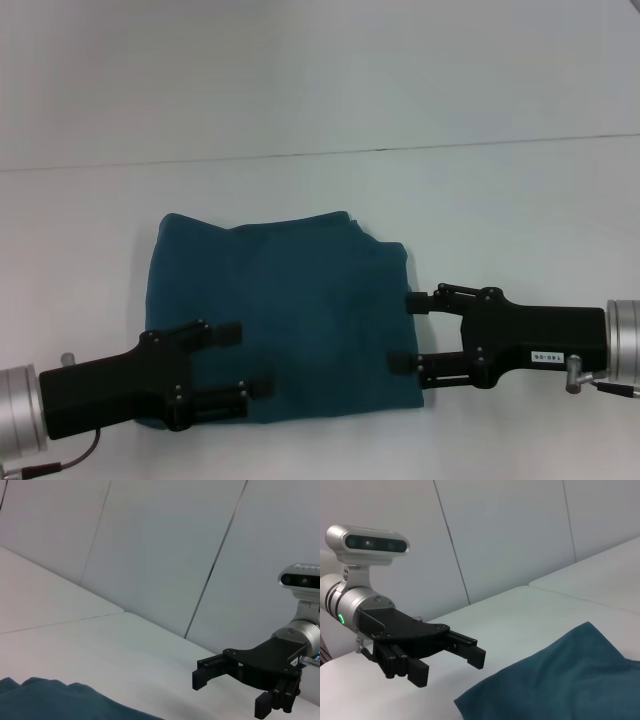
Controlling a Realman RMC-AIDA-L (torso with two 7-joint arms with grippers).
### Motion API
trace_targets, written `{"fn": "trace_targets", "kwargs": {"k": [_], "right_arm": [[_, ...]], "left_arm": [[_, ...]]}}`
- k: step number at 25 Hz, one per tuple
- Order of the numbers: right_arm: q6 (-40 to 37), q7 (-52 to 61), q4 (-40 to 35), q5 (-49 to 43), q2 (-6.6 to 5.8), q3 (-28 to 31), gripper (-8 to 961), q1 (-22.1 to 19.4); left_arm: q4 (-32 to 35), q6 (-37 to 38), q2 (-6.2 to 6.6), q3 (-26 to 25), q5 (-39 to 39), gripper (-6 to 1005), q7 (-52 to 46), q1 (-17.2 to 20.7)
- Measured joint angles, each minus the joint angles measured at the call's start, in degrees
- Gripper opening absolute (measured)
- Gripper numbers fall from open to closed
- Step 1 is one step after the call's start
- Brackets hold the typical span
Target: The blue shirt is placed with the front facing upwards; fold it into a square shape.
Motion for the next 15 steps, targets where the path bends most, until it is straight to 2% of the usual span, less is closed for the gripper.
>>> {"fn": "trace_targets", "kwargs": {"k": [15], "right_arm": [[0.2, 0.0, 0.3, 0.0, 0.14, 0.0, 944, 0.1]], "left_arm": [[0.1, -0.2, 0.00, 0.0, 0.0, 884, 0.0, -0.3]]}}
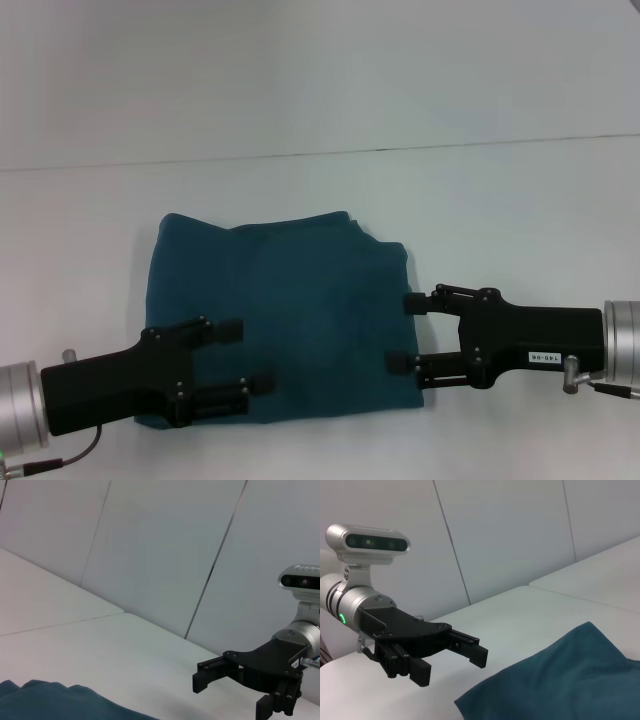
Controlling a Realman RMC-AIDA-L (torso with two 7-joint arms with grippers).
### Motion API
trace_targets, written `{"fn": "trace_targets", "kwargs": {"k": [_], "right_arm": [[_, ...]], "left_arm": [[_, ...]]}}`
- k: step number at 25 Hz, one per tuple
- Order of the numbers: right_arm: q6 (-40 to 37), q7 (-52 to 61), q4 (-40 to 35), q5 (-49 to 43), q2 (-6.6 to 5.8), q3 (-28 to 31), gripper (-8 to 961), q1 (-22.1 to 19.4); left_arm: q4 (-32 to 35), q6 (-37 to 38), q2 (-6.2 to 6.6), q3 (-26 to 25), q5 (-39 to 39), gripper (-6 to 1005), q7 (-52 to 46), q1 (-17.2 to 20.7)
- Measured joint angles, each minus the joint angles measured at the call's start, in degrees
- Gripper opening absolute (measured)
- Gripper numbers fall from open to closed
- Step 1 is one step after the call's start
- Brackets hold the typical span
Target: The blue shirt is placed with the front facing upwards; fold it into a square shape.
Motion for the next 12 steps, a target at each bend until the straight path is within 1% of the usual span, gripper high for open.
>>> {"fn": "trace_targets", "kwargs": {"k": [12], "right_arm": [[0.0, 0.0, -0.1, 0.0, 0.00, 0.0, 944, 0.0]], "left_arm": [[0.0, 0.0, 0.00, 0.0, 0.0, 884, 0.0, 0.1]]}}
